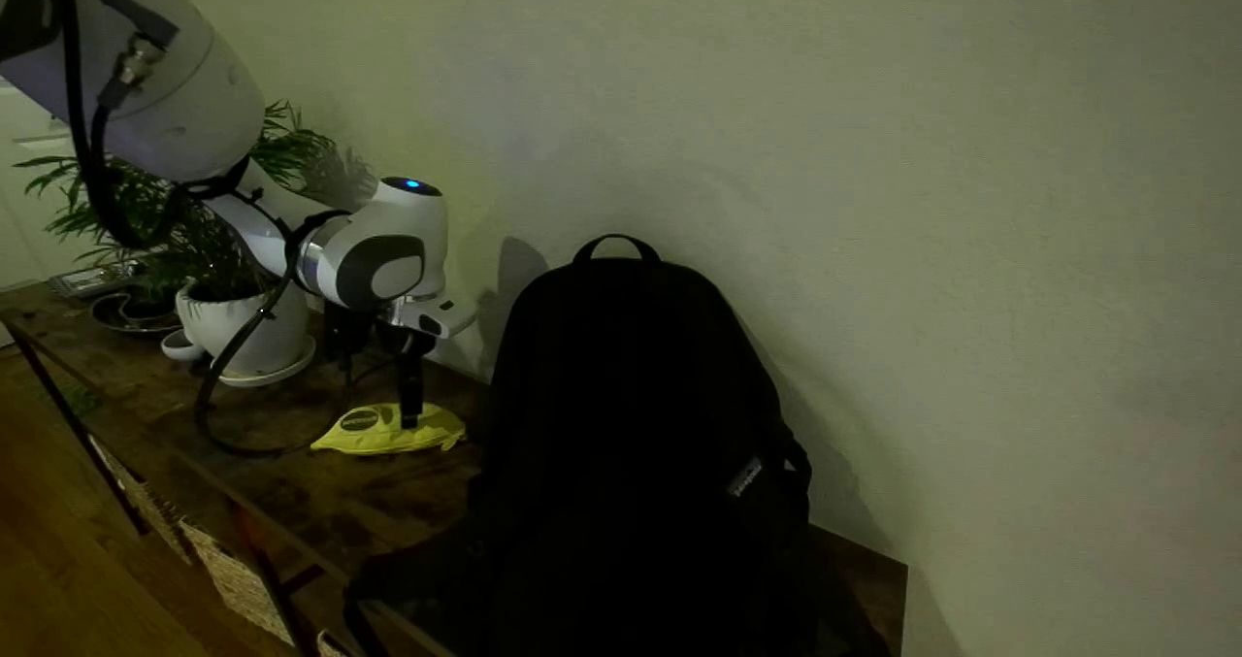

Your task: Put the yellow thing in the bag

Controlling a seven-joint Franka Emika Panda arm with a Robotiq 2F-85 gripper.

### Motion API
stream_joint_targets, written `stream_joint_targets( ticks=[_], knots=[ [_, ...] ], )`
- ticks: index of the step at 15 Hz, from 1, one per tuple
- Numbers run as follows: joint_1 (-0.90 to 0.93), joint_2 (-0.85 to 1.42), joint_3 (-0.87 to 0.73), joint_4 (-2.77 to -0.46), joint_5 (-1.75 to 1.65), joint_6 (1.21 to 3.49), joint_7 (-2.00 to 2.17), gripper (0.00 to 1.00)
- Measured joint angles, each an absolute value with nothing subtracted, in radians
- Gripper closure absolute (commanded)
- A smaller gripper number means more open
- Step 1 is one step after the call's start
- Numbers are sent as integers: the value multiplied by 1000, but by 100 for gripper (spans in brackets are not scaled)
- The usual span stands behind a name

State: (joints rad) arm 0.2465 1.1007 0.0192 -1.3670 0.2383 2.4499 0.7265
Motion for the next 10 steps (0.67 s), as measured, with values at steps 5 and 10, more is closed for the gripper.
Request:
stream_joint_targets(
  ticks=[5,10],
  knots=[
    [247,1101,19,-1367,238,2400,726,0],
    [246,1109,20,-1367,238,2382,726,0]
  ],
)
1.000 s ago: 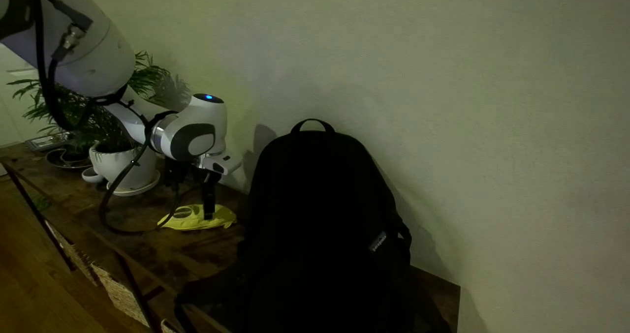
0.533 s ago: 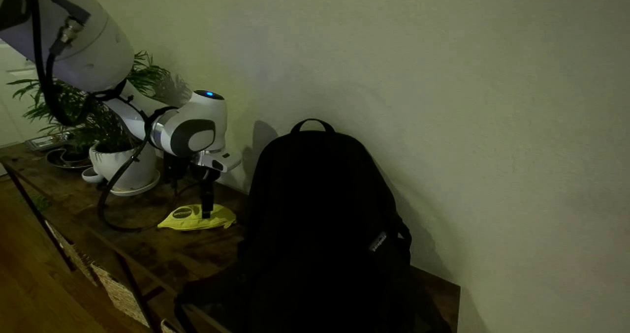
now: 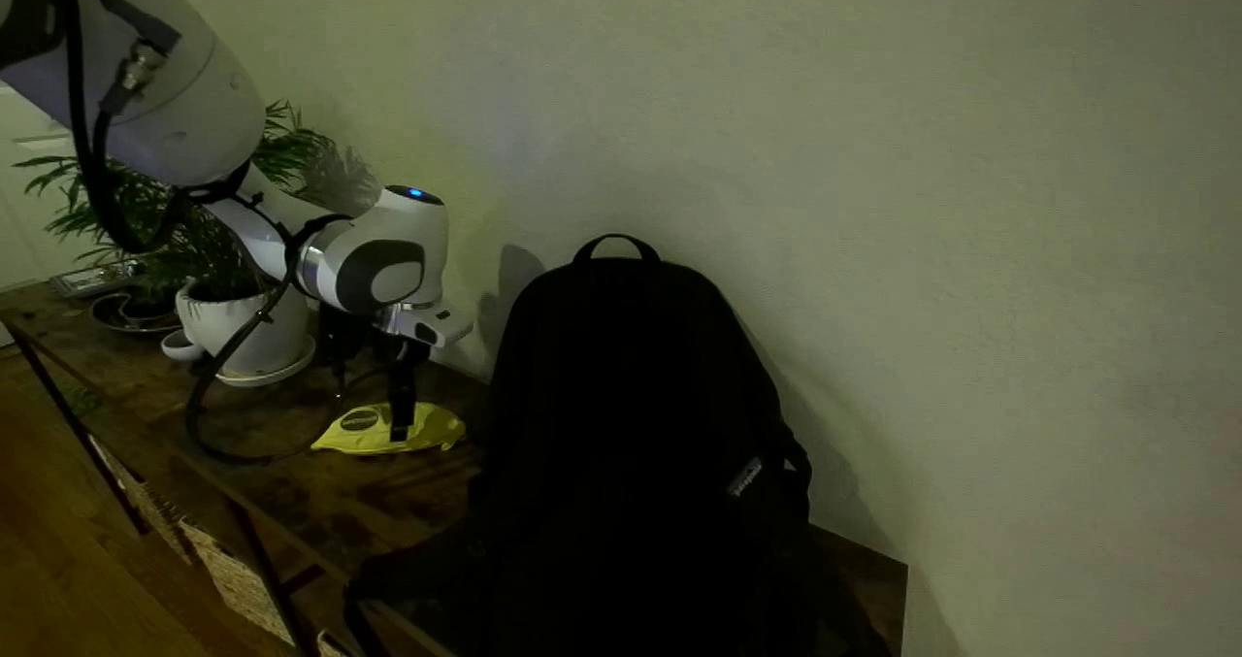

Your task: Put the yellow thing in the bag

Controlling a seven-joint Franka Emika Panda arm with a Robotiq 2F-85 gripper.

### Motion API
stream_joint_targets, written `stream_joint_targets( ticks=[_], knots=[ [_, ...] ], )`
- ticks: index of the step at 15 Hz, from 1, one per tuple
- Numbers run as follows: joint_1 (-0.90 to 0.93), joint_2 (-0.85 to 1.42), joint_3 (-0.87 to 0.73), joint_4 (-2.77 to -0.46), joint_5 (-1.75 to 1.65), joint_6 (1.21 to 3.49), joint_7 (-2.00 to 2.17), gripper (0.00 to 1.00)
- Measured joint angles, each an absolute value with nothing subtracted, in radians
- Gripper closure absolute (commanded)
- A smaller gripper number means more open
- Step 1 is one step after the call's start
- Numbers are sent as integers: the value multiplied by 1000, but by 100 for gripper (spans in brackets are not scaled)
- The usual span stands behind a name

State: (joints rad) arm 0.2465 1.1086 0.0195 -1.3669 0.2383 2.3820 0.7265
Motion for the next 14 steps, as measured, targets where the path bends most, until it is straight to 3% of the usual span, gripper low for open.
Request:
stream_joint_targets(
  ticks=[14],
  knots=[
    [245,1167,21,-1299,238,2382,726,0]
  ],
)
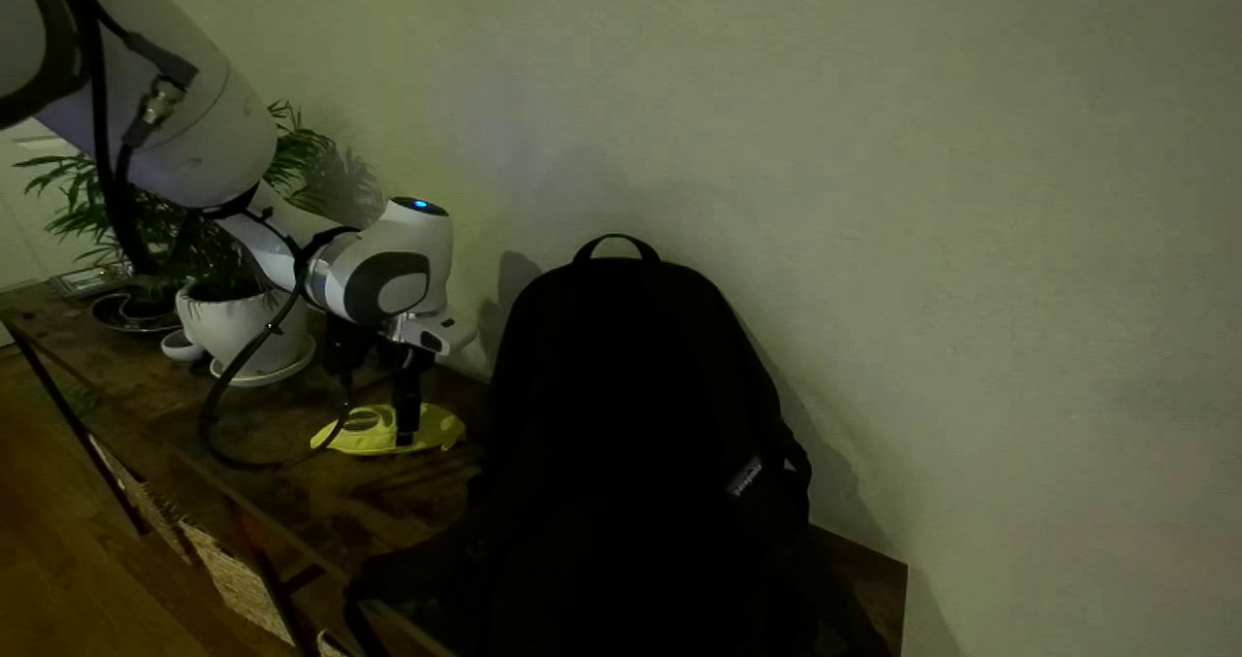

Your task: Put the yellow thing in the bag

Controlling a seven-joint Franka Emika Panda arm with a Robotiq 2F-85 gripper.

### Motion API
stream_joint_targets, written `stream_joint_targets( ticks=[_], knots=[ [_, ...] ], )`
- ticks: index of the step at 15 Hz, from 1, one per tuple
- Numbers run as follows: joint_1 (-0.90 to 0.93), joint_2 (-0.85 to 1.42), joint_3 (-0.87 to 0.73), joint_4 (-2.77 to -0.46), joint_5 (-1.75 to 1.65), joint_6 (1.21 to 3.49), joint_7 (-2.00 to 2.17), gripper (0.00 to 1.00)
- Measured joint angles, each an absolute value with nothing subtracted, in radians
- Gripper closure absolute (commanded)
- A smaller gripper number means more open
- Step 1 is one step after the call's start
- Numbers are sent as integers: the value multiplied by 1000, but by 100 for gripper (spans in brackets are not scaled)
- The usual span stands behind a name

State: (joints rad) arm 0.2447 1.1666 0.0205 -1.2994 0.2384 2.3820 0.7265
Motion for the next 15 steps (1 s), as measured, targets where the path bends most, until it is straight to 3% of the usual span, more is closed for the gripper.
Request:
stream_joint_targets(
  ticks=[5,6,8,15],
  knots=[
    [245,1194,23,-1276,238,2382,726,0],
    [245,1195,23,-1275,238,2381,726,25],
    [245,1196,23,-1272,238,2380,724,31],
    [244,1193,24,-1249,238,2361,718,76]
  ],
)
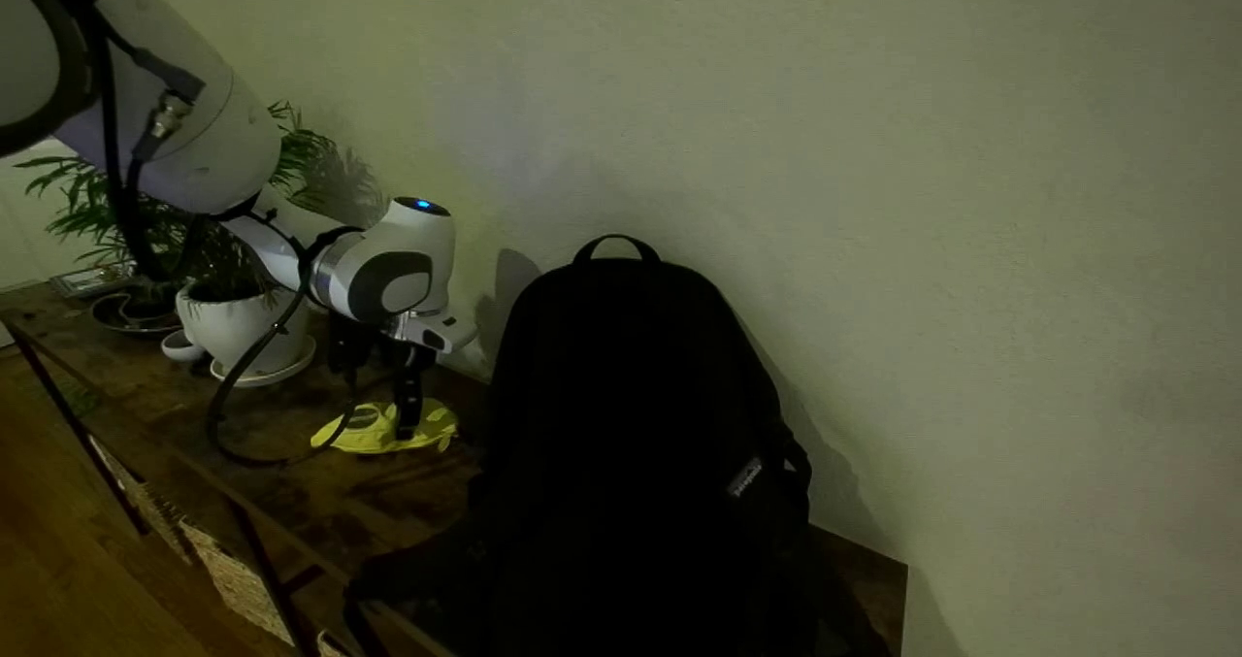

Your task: Put the yellow thing in the bag

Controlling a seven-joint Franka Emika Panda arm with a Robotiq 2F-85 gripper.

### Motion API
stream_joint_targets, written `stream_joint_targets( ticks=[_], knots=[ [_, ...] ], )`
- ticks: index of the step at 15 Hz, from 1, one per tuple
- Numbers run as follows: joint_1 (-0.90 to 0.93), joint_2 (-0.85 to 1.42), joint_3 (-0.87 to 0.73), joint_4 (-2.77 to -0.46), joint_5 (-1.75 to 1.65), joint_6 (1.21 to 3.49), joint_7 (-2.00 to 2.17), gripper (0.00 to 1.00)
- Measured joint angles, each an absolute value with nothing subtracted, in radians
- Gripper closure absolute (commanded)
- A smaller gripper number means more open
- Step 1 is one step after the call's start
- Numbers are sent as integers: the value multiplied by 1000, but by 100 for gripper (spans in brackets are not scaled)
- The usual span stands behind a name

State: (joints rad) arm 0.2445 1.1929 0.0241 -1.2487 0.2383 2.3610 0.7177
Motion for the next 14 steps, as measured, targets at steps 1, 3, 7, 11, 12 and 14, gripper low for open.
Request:
stream_joint_targets(
  ticks=[1,3,7,11,12,14],
  knots=[
    [244,1192,23,-1249,238,2358,718,81],
    [241,1189,23,-1249,238,2351,718,91],
    [236,1186,23,-1249,239,2346,718,88],
    [236,1182,23,-1252,239,2346,708,88],
    [236,1179,23,-1254,238,2347,706,88],
    [238,1164,22,-1266,233,2347,705,89]
  ],
)
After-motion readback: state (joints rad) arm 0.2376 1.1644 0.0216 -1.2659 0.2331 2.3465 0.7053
